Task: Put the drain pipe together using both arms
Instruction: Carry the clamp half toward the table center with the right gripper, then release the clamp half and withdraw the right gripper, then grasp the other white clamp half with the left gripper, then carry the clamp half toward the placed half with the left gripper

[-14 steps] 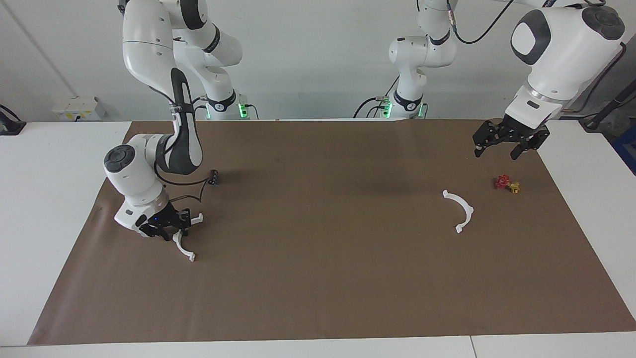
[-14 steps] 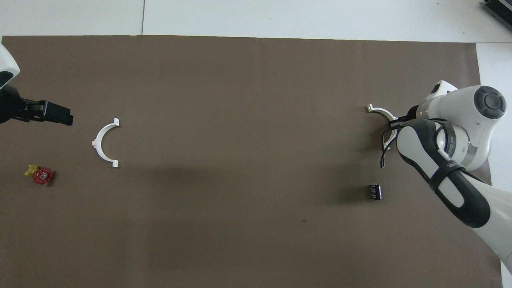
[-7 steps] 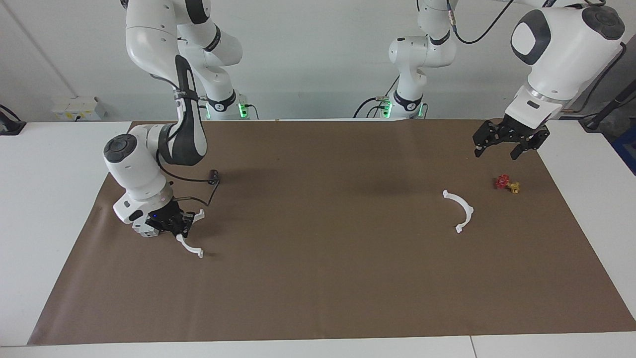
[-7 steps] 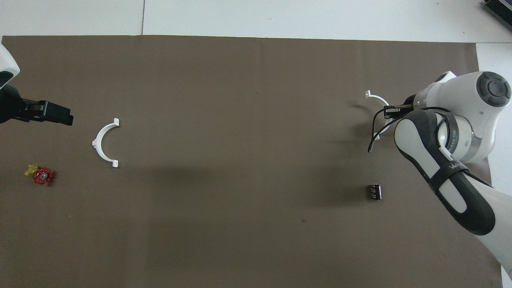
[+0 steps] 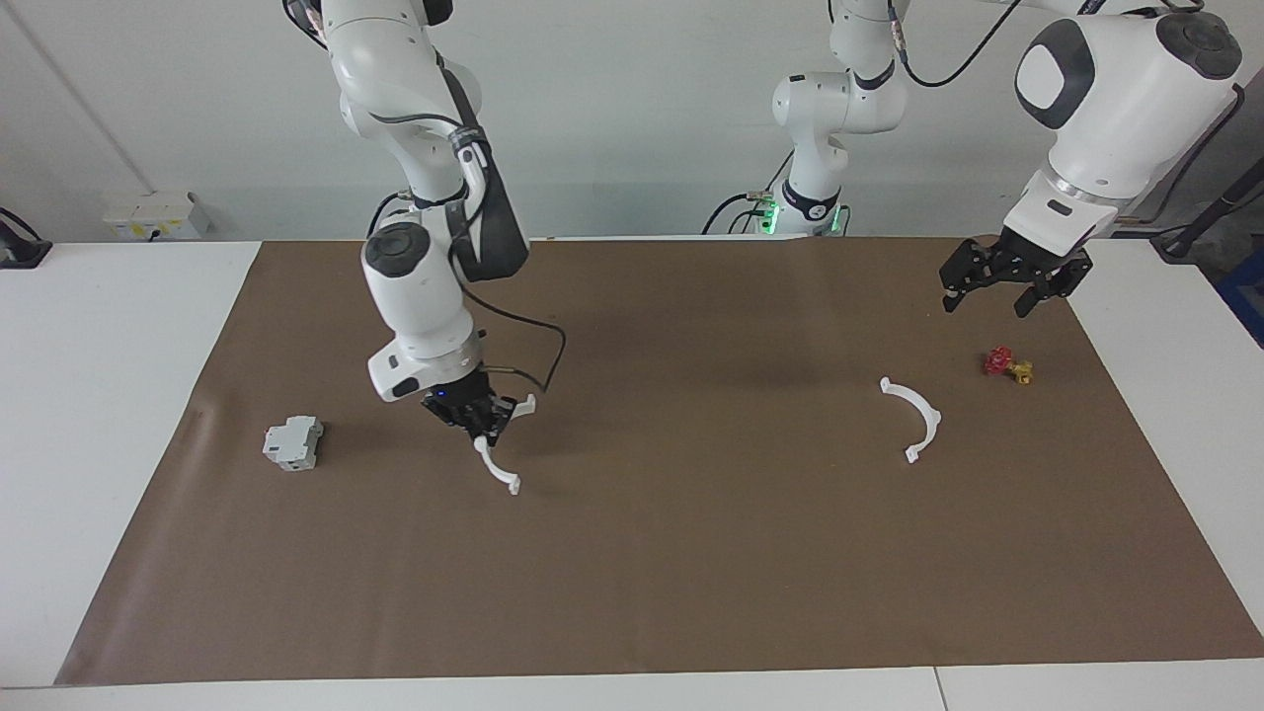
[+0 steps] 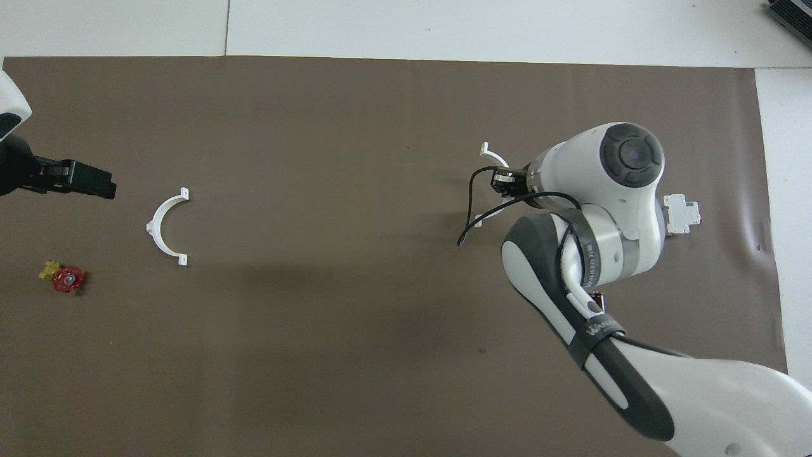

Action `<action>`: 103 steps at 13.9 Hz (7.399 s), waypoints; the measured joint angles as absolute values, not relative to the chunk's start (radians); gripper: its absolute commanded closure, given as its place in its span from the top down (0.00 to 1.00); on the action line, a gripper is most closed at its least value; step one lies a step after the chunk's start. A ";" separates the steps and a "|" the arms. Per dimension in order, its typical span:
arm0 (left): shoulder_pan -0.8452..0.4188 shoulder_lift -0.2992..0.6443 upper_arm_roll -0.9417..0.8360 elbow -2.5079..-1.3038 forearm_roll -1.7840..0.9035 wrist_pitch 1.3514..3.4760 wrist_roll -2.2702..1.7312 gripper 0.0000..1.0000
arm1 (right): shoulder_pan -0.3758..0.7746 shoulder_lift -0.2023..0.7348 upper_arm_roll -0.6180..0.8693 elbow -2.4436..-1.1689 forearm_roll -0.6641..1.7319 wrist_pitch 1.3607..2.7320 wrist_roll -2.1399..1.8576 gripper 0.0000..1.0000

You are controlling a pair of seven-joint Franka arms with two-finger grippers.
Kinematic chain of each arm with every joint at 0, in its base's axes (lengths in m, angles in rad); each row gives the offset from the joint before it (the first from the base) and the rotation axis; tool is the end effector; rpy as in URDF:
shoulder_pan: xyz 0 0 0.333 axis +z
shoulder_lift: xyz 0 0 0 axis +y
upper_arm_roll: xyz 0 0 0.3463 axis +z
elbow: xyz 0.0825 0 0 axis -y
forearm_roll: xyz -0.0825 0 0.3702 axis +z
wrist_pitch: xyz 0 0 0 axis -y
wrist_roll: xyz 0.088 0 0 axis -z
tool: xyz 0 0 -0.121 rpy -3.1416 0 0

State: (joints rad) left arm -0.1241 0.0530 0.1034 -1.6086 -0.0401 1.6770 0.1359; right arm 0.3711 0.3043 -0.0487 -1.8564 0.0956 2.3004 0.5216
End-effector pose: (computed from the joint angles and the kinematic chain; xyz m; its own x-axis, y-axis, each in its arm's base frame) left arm 0.5664 -0.0177 0.6036 0.9882 -0.1519 0.0201 -0.1525 -0.9878 0.0320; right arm 0.6054 0.2078 0.3940 0.9626 -0.2563 0.0873 -0.2447 -0.9615 -0.1249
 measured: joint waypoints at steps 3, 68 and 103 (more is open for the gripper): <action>-0.124 0.053 0.103 -1.609 -0.040 1.677 0.136 1.00 | 0.471 0.310 -0.048 -1.855 0.096 2.301 0.620 0.00; -0.150 0.180 0.205 -2.290 -0.040 2.696 -0.165 0.71 | 0.004 -0.031 -0.087 -1.671 -0.026 1.628 0.022 1.00; -0.548 0.196 0.177 -2.167 -0.040 2.554 -0.352 0.00 | 0.068 -0.022 -0.065 -1.585 -0.033 1.536 0.048 1.00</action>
